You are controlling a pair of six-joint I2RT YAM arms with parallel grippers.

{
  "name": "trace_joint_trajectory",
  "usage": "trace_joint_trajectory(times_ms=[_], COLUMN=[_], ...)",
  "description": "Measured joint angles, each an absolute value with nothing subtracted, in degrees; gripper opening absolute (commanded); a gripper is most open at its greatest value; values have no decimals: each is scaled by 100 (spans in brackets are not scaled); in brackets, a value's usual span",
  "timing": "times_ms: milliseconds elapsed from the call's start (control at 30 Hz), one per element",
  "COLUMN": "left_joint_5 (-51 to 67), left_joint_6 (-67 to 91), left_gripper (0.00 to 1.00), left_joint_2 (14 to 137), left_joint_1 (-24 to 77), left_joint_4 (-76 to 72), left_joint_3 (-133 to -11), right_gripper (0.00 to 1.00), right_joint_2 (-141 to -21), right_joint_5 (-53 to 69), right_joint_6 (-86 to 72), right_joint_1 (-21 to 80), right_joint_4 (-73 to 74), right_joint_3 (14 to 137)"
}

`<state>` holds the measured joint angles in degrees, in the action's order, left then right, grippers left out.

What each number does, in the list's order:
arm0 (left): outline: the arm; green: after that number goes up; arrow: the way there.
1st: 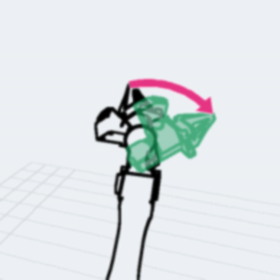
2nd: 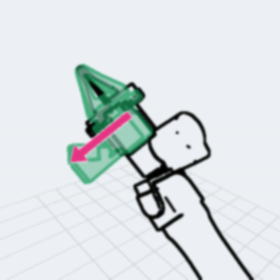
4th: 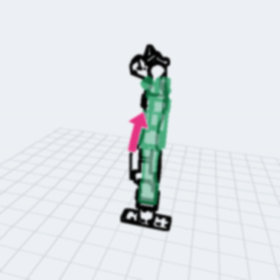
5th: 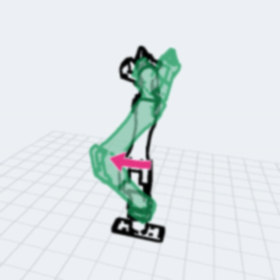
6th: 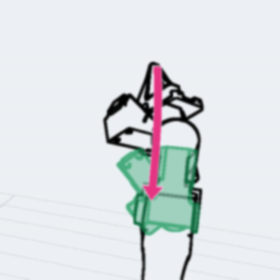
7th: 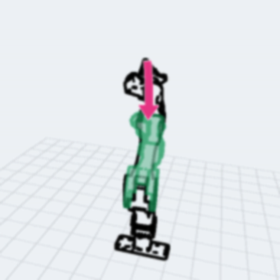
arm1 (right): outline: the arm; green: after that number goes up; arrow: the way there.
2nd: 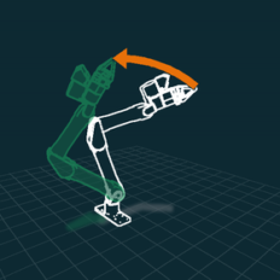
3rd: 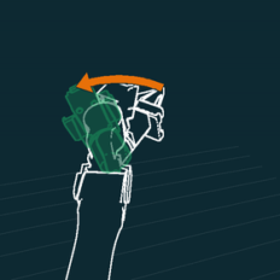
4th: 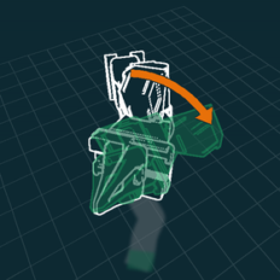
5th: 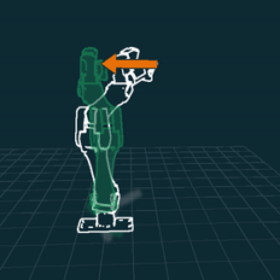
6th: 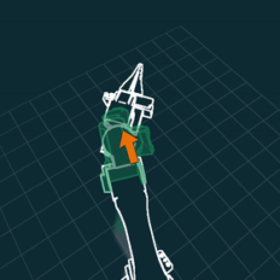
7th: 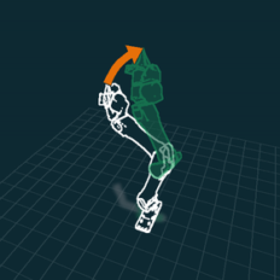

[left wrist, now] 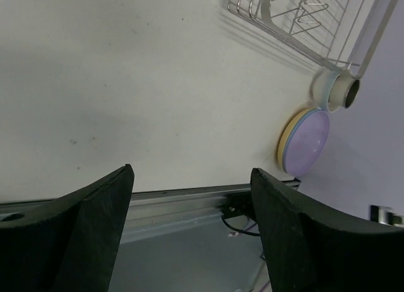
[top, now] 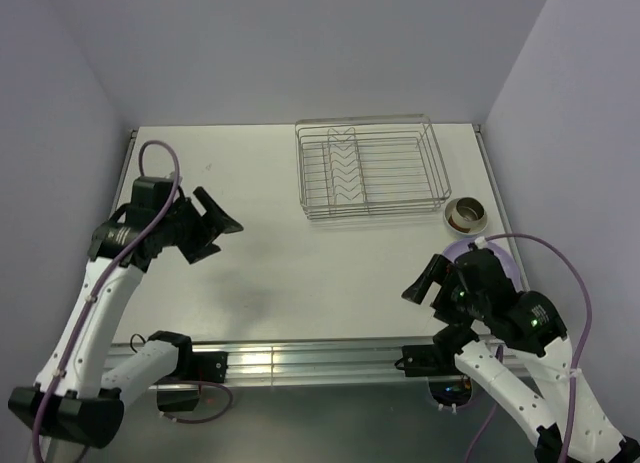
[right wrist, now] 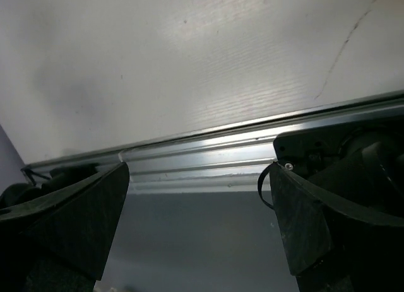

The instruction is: Load the mixed dishes into the dish rack

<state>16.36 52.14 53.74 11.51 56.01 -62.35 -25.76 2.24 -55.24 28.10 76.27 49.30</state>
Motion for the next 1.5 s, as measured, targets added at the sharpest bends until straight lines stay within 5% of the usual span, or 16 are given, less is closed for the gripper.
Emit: trace_joint_trajectory(times_ms=[300, 667, 1500], left_joint_5=[1024, 768, 617], left_joint_6=[4711, 3693, 3264], left_gripper=[83, 86, 87], left_joint_2=[7013, 7290, 7183], left_joint_1=[2373, 2421, 2539], left_joint_4=[5105, 4995, 5030], left_joint_3=[-7465, -7922, -7924], right_gripper=[94, 90, 70], right_joint_2=[-4523, -5953, -8571], right_joint_5=[-1251, -670, 250], right_joint_6=[-4858, -3387, -3426], right_joint_1=[2443, -1020, -2759], right_joint_4=[7581, 6716, 5013], right_joint_3=[6836, 6593, 6932])
